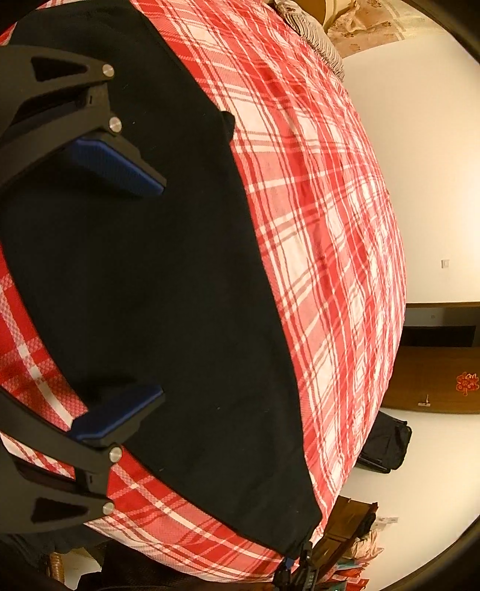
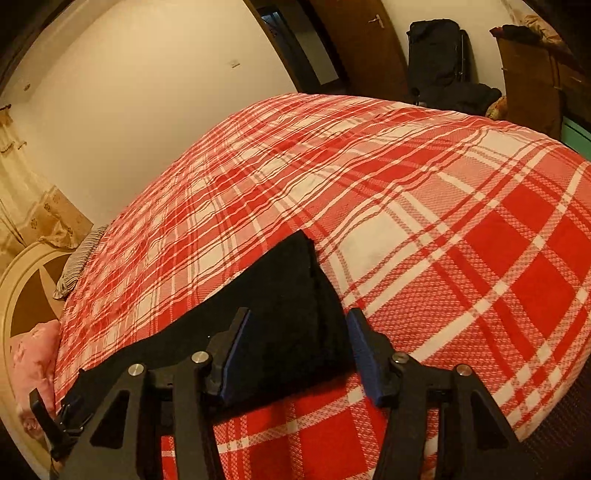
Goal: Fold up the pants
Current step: 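Grasp the pants end with the right tool and fold it toward the left tool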
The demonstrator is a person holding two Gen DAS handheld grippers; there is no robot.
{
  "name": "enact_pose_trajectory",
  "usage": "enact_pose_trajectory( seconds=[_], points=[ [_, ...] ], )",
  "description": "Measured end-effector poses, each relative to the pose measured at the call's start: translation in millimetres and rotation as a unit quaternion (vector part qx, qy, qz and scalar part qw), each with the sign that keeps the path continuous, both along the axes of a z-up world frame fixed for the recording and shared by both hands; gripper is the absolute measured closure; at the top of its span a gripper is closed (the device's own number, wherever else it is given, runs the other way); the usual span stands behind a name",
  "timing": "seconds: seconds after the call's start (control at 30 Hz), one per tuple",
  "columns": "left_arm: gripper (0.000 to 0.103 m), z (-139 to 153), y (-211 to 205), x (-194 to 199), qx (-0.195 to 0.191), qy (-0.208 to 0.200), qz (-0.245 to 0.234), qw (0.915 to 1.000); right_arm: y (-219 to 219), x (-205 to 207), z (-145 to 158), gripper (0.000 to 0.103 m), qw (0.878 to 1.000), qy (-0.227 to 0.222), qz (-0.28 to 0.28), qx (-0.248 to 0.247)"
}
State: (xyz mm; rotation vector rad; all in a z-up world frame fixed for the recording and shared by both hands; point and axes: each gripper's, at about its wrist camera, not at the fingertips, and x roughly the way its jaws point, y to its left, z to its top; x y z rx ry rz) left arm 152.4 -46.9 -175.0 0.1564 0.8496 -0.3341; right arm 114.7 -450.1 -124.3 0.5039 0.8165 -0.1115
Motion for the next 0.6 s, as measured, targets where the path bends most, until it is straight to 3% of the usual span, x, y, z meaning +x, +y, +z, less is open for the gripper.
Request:
enact_pose_trajectory(
  seconds=[0.13,0.2,0.3,0.6],
  points=[
    [0.000,-1,0,0,-0.002,0.003,0.000,1.0000,-6,3,-6,0.078,1.000,0.001,0.004,0.021],
    [0.000,-1,-1,0,-0.004,0.004,0.000,1.0000,-11,1,-6,0.083,0.999,-0.014,0.006,0.053],
    [0.000,0,-1,-1,-0.007,0.003,-0.002,1.0000,-8,-4,-4,0.085,0.998,-0.027,0.003,0.052],
    [0.000,6,2,-2,-0.022,0.001,0.000,0.9998,35,-6,32,0.087,0.996,-0.077,0.040,-0.012]
  ],
)
